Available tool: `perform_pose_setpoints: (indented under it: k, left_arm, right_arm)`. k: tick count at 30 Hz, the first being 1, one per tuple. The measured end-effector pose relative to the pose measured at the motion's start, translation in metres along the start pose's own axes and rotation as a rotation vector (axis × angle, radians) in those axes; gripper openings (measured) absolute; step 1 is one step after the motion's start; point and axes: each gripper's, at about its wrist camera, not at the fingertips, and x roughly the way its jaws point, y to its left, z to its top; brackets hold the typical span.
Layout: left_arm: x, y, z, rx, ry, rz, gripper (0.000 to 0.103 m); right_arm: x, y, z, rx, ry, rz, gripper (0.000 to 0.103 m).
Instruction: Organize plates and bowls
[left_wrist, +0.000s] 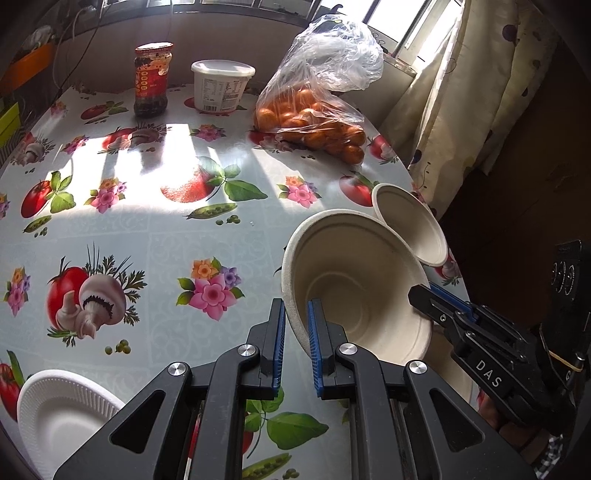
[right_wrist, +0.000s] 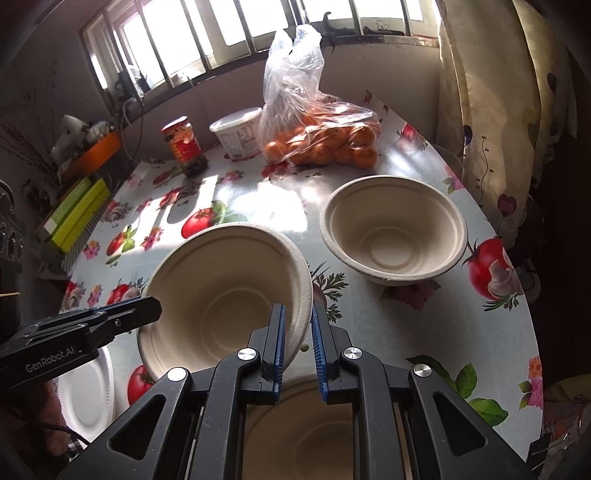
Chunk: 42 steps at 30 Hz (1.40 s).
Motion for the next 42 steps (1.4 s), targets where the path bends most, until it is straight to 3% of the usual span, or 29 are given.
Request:
perform_pose_setpoints:
  k: [22,42]
  left_arm:
    - [-0.026,-0.028,-0.012,0.072,-0.030,-0.056,0.013]
    - [-0.014,-0.072,-0.038,0.183,0.036,-0.106,0.013]
  right_arm:
    - [-0.062,-0.002,-0.018,0.052,-0.101,-0.023,0.015]
    - [-0.101,-0.031,-0.059,0.152,-0.131,-0.095,0.015]
